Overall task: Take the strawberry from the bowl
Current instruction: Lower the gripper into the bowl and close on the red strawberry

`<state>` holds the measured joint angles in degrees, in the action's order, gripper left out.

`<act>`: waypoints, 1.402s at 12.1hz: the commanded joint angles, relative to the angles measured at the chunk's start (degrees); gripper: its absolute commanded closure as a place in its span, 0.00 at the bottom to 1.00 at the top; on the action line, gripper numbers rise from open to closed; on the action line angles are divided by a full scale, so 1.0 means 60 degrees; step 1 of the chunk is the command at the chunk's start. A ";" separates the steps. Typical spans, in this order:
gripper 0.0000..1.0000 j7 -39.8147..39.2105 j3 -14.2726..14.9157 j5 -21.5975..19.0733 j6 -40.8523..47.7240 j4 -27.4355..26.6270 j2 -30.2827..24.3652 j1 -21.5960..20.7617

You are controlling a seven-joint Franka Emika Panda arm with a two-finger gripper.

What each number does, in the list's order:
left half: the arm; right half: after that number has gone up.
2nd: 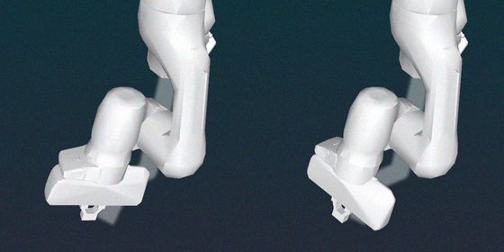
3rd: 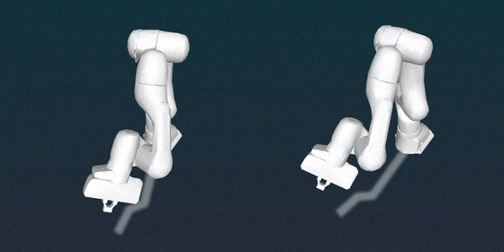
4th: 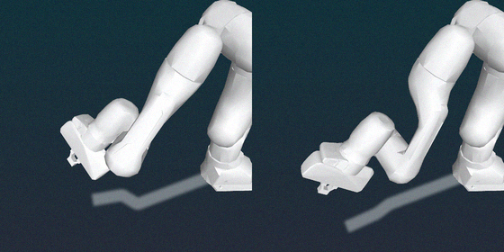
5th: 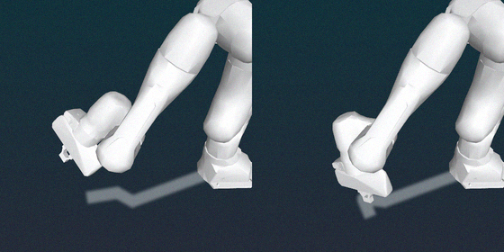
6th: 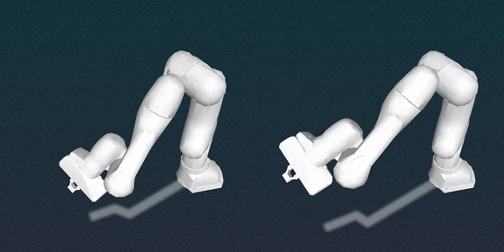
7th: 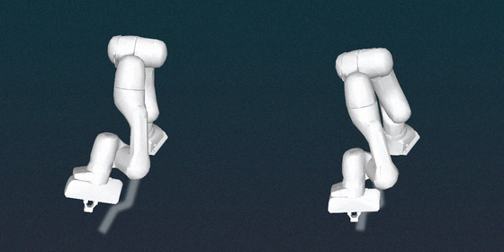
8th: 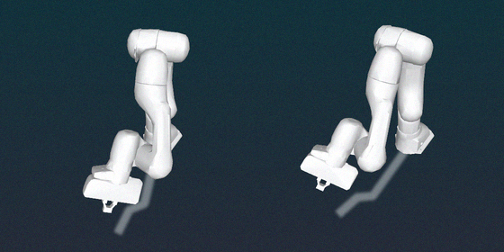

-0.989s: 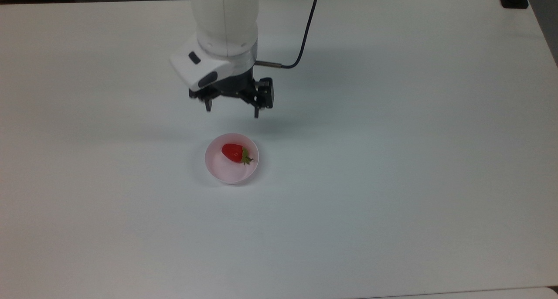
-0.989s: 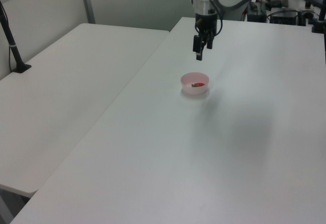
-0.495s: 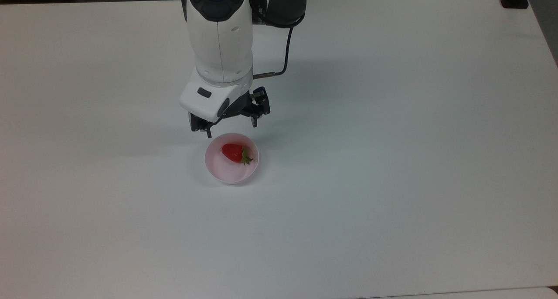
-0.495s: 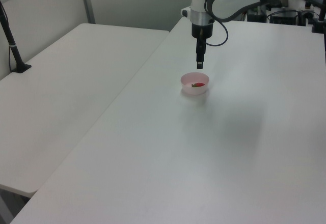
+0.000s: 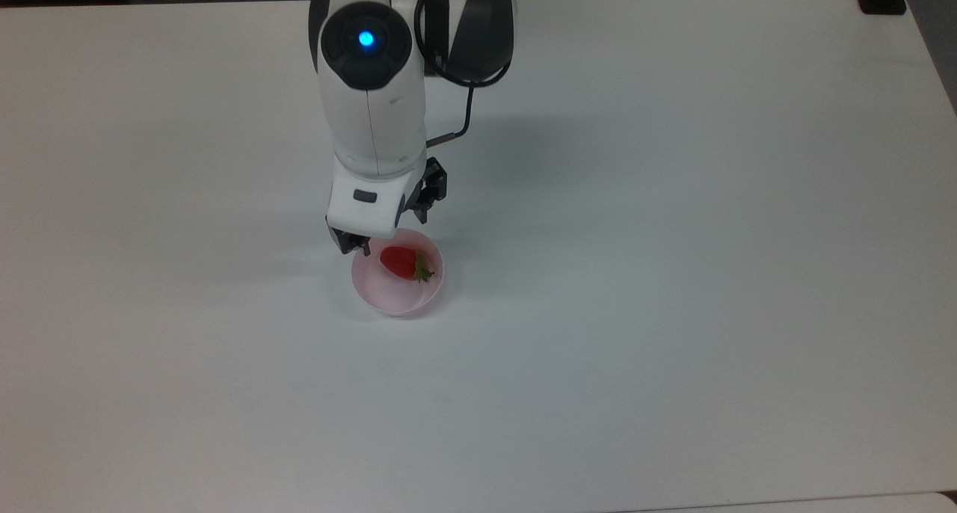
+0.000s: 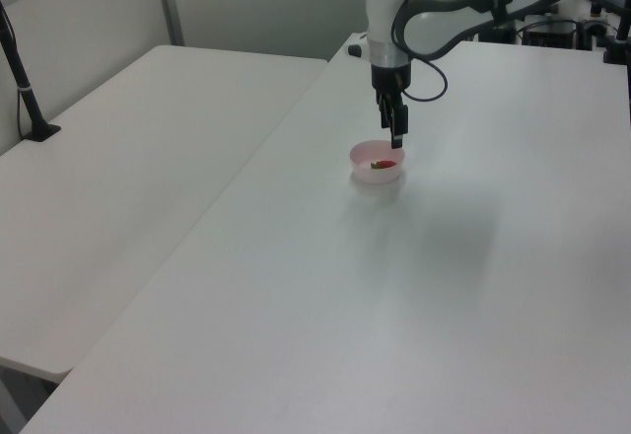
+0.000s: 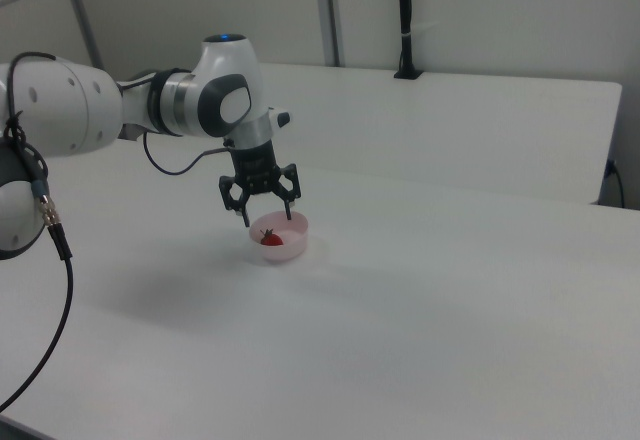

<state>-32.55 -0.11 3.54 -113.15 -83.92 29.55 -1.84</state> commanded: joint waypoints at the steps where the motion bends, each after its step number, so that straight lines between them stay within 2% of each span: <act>1: 0.27 -0.0522 0.0004 0.0521 -0.0665 0.0173 0.0522 -0.0059; 3: 0.31 -0.0536 0.0004 0.0683 -0.0901 0.0216 0.0728 -0.0059; 15: 0.31 -0.0697 -0.0055 0.0918 -0.1238 0.0173 0.1080 -0.0191; 16: 0.38 -0.0697 -0.0055 0.0918 -0.1239 0.0187 0.1095 -0.0191; 17: 0.55 -0.0683 -0.0055 0.0904 -0.1254 0.0187 0.1081 -0.0191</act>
<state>-35.92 -0.53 8.05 -119.95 -83.84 35.51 -2.62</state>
